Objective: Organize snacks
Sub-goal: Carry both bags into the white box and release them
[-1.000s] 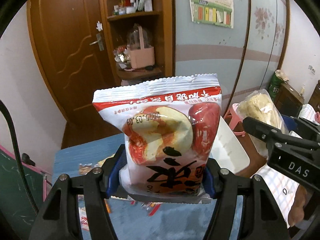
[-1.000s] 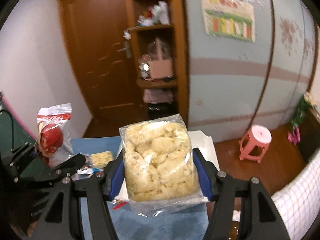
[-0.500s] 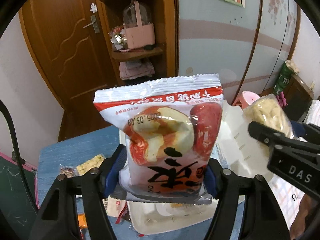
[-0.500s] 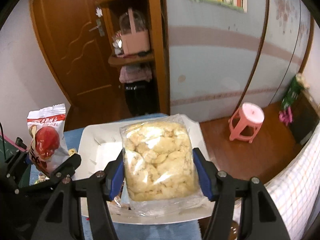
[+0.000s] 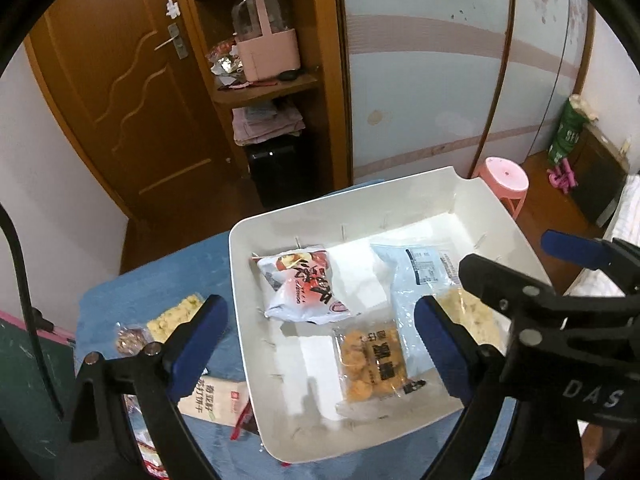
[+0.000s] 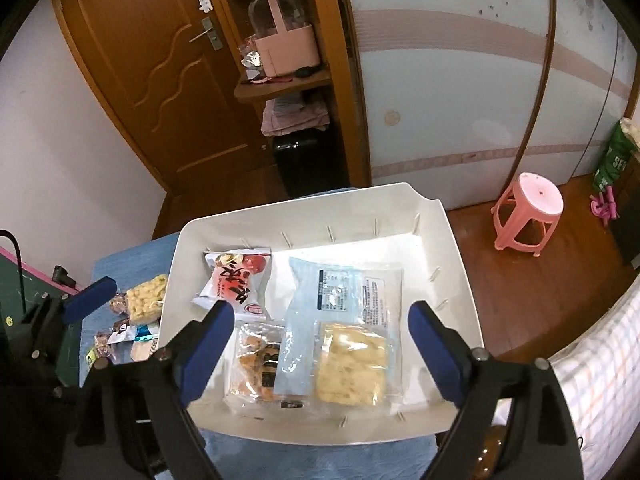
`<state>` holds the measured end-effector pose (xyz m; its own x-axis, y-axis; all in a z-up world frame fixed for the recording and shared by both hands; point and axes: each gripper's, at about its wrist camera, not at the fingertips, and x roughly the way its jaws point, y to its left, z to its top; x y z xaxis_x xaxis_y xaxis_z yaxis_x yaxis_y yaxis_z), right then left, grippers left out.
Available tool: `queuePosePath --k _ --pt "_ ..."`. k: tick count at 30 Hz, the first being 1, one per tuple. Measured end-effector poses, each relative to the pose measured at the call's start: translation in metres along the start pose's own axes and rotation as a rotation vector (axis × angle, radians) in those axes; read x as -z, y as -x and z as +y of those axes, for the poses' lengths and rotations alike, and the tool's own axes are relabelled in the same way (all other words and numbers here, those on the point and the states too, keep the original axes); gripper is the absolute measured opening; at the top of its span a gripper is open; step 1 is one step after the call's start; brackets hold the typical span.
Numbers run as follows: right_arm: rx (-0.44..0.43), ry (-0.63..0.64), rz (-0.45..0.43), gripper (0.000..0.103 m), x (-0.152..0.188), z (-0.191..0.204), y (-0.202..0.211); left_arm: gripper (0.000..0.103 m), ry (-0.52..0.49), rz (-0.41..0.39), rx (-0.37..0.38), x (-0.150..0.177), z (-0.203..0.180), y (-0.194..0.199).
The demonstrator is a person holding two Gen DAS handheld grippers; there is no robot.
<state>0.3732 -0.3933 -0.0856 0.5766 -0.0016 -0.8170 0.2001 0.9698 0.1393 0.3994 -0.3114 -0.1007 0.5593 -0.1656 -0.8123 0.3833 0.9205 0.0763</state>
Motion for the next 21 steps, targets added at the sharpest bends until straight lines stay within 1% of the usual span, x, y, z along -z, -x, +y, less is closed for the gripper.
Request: queuePosePath --k 4,8,12,16,21 --pt "-0.001 -0.002 -0.007 0.09 0.001 0.004 0.006 0.094 0.017 -0.006 0.021 0.006 0.005 0.013" --pt "-0.004 0.004 -0.013 0.09 0.004 0.011 0.016 0.094 0.019 -0.025 0.025 0.012 0.01 0.029" --pt "-0.011 0.016 -0.033 0.09 0.01 0.024 0.036 0.094 0.027 -0.051 0.024 0.022 0.019 0.052" --pt "-0.016 0.033 -0.048 0.09 0.018 0.036 0.054 0.094 0.038 -0.073 0.022 0.035 0.033 0.079" --pt "-0.022 0.06 -0.07 0.09 0.034 0.056 0.081 0.094 0.062 -0.105 -0.005 0.054 0.059 0.109"
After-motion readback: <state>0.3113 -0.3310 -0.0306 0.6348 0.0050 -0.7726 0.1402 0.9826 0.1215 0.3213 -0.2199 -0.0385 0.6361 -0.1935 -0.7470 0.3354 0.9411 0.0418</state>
